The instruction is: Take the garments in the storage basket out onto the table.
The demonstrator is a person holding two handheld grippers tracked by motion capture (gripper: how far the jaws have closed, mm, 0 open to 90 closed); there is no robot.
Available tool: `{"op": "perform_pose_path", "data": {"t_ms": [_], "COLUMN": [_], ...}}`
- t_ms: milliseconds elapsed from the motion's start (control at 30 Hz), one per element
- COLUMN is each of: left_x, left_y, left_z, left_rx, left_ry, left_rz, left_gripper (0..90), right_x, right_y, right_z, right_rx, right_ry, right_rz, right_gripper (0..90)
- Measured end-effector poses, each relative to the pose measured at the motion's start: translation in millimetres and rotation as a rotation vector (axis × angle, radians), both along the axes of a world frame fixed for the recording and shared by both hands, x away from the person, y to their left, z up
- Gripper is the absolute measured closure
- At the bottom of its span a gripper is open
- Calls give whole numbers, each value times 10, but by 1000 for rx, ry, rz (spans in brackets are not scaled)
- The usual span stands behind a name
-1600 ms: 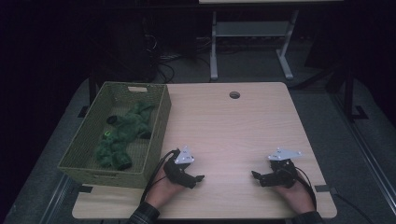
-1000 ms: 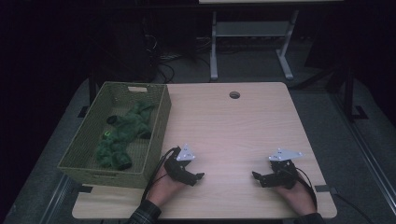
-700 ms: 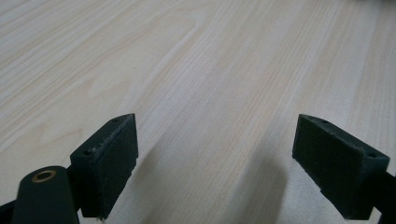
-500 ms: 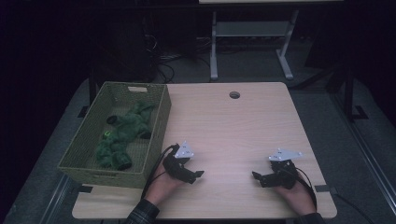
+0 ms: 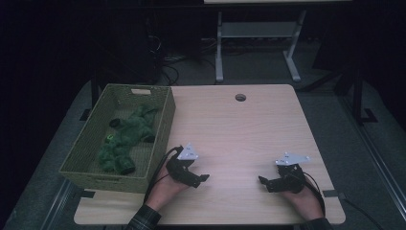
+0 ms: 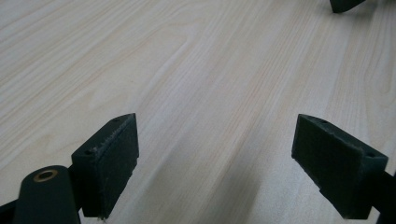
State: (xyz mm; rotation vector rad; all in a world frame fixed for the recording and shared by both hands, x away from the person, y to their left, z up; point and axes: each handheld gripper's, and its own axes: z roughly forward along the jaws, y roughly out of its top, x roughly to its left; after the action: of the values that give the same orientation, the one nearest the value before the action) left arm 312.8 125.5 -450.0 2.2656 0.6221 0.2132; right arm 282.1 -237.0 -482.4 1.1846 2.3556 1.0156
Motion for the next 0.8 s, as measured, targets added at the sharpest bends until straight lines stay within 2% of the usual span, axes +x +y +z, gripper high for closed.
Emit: {"op": "perform_pose_path", "data": {"t_ms": [167, 300, 367, 400, 533, 633, 800], "left_x": [5, 9, 9, 6, 0, 1, -2], "left_y": [0, -5, -4, -3, -3, 6, 16], "left_z": [77, 135, 172, 212, 288, 331, 412], "left_rx": [12, -4, 12, 0, 7, -12, -26], "left_ry": [-12, -7, -14, -10, -15, -5, -12], "left_rz": [3, 9, 6, 4, -4, -8, -5], "left_gripper": [143, 143, 143, 143, 143, 160, 159], "right_x": [0, 0, 0, 0, -1, 0, -1], "right_y": [0, 0, 0, 0, 1, 1, 0], "right_z": [0, 0, 0, 0, 0, 0, 0], "right_rx": [0, 0, 0, 0, 1, 1, 1], "right_ry": [1, 1, 1, 1, 0, 1, 1], "right_rz": [0, 0, 0, 0, -1, -1, -1], "right_gripper": [76, 76, 76, 76, 76, 76, 76]}}
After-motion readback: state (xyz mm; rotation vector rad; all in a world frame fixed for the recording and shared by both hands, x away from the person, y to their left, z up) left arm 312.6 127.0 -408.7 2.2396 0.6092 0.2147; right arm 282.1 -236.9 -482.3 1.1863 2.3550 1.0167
